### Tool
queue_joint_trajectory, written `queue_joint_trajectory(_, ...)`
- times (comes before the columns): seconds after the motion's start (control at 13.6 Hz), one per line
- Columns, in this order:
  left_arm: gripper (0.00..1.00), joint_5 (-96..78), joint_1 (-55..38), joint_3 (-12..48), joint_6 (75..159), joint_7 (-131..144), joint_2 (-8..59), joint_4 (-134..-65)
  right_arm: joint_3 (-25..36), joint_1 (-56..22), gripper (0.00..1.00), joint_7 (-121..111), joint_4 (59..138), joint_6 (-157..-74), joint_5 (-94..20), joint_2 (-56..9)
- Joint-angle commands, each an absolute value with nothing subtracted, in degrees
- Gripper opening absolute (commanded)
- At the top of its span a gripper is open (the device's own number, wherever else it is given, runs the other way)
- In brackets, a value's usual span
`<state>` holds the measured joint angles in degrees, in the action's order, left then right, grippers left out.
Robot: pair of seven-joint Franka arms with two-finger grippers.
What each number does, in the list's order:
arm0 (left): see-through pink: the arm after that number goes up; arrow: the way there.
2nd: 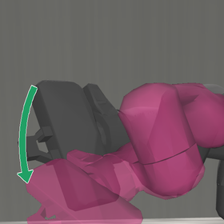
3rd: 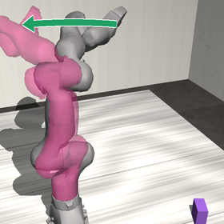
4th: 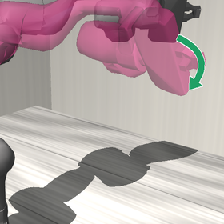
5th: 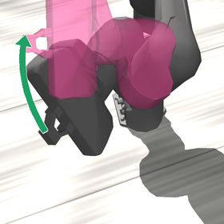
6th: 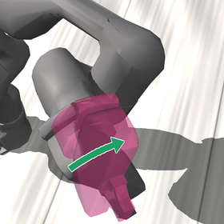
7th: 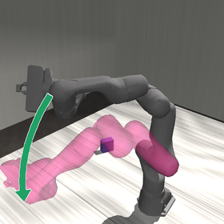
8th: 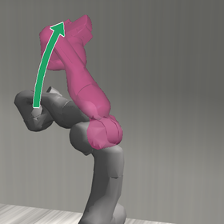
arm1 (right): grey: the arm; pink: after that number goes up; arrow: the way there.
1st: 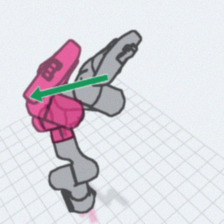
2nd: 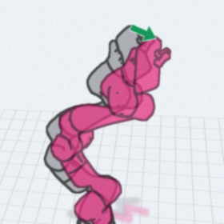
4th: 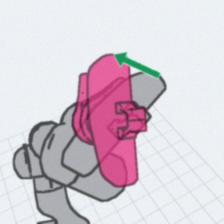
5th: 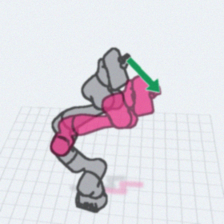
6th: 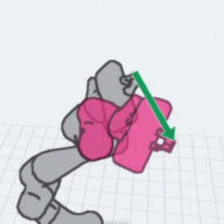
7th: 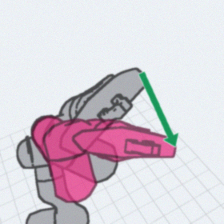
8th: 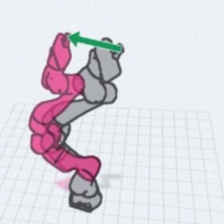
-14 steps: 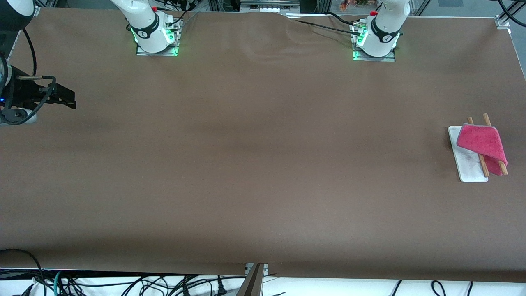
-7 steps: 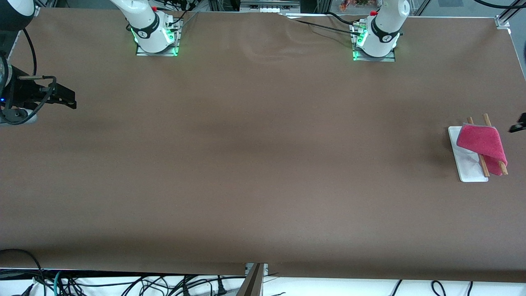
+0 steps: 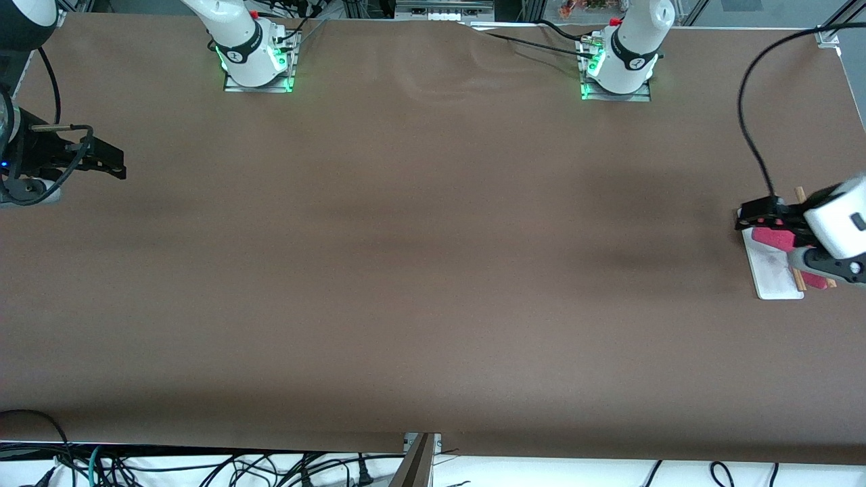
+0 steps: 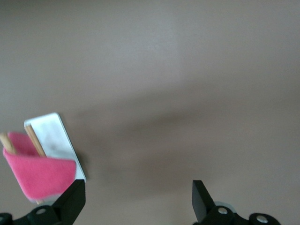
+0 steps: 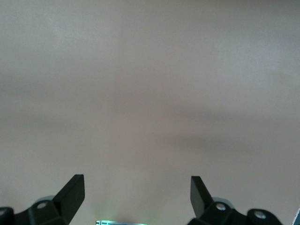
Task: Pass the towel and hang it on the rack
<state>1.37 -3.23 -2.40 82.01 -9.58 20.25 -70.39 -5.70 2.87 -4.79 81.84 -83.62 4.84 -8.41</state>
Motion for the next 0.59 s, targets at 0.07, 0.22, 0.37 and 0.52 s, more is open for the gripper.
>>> queue_joint_trajectory(0.07, 1.0, 3.43, -2.46, 1.23, 93.3, 4.1, 3.73, -92.32, -5.89, 3.08, 1.0, -4.39, 82.09, -83.67, 4.31, -7.91)
queue_joint_trajectory(0.22, 1.0, 1.42, -0.01, 1.05, 105.14, 4.93, -5.41, -104.97, -5.89, 3.08, 1.0, -4.39, 82.09, -83.67, 4.31, -7.91)
queue_joint_trajectory(0.37, 1.0, 1.49, -0.35, 1.32, 107.49, 4.39, -6.94, -106.96, -5.89, 3.08, 1.0, -4.39, 82.09, -83.67, 4.31, -7.91)
queue_joint_trajectory(0.52, 1.0, 1.58, -0.27, 1.14, 106.18, 3.87, -6.07, -106.0, -5.89, 3.16, 1.0, -4.39, 82.0, -83.76, 4.31, -8.08)
